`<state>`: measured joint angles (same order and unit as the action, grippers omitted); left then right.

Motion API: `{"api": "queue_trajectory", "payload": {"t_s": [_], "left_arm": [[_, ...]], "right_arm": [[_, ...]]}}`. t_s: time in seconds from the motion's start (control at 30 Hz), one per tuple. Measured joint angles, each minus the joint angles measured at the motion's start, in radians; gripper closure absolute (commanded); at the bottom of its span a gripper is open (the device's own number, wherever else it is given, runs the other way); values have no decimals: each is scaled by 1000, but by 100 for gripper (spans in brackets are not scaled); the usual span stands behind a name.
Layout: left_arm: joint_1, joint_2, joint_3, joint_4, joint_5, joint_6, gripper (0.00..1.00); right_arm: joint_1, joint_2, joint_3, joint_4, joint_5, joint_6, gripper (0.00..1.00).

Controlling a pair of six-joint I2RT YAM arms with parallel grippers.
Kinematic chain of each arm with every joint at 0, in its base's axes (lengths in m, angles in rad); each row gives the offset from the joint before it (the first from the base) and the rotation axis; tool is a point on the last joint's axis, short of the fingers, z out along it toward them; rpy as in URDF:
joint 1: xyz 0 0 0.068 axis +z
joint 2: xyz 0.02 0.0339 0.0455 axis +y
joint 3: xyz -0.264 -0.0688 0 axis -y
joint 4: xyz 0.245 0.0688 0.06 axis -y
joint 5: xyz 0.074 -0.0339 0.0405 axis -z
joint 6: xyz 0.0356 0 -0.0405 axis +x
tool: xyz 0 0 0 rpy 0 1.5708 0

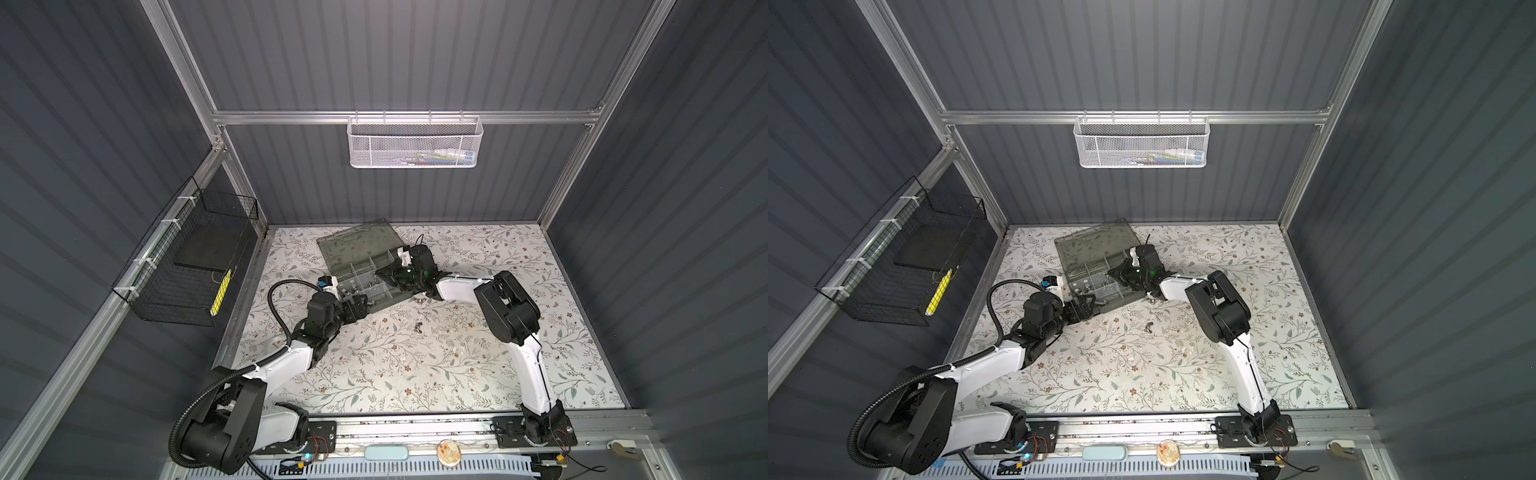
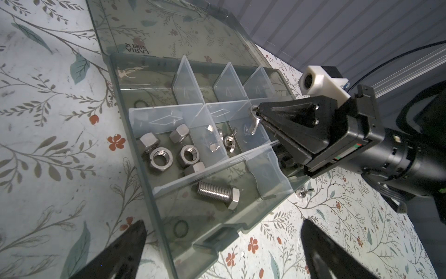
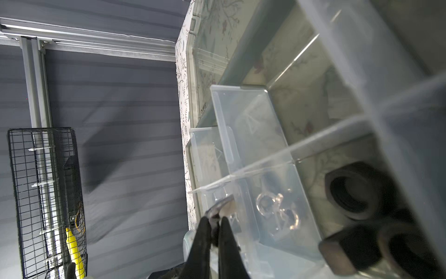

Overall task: Sort the screws and nuts into containers
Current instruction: Place the nut into the container.

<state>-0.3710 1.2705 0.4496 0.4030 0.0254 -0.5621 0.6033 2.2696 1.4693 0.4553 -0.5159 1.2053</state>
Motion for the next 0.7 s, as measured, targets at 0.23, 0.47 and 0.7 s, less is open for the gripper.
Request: {"api": "queue_trajectory", "payload": {"t_s": [0.23, 0.47, 0.7], "left_arm": [[0, 6, 0, 0, 0, 0, 0], [0, 6, 0, 0, 0, 0, 0], [0, 6, 0, 0, 0, 0, 0]], "right_arm": [[2, 2, 0, 0, 0, -2, 90], [2, 3, 0, 0, 0, -1, 84], [2, 3, 0, 0, 0, -1, 81]]}}
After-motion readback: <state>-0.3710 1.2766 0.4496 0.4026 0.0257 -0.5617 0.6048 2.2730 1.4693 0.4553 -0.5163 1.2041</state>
